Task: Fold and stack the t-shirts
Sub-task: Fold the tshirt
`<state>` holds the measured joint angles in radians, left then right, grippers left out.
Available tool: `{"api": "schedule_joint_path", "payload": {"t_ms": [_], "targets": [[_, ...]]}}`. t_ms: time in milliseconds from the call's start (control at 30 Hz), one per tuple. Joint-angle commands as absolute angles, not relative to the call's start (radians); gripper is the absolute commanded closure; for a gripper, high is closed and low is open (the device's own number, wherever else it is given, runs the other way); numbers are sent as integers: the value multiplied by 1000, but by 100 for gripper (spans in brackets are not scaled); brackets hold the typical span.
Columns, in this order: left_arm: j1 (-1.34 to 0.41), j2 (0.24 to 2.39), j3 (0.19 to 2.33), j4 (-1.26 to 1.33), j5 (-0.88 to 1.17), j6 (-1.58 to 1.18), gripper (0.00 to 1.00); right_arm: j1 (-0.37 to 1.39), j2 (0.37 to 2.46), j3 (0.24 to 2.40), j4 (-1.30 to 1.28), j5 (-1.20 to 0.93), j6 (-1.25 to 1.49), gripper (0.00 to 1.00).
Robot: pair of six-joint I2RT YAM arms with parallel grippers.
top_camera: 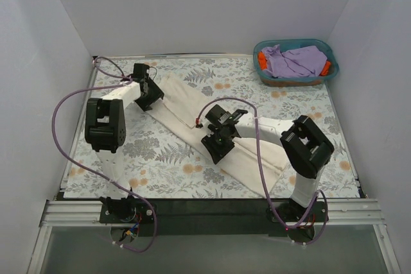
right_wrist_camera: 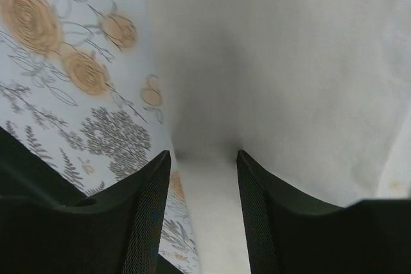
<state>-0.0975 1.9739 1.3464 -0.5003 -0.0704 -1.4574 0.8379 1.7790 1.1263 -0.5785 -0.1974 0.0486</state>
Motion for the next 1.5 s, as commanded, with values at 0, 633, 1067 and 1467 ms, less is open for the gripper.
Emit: {"api": "schedule_joint_path", "payload": {"t_ms": [0, 633, 1067, 1467], "targets": [[-87, 2182, 1559, -491, -155, -1303, 39, 890, 1883, 1250, -626, -293, 57, 55], [-124, 2099, 1745, -514, -224, -1348, 25, 911, 1878, 1462, -746, -54, 3, 53], [-371, 1925, 1417, -486, -219, -1494, 32, 913, 1697, 1149, -747, -132, 5, 54], [-396, 2137, 1517, -465, -311, -1416, 39, 930, 1816, 1193, -716, -212, 34, 55]]}}
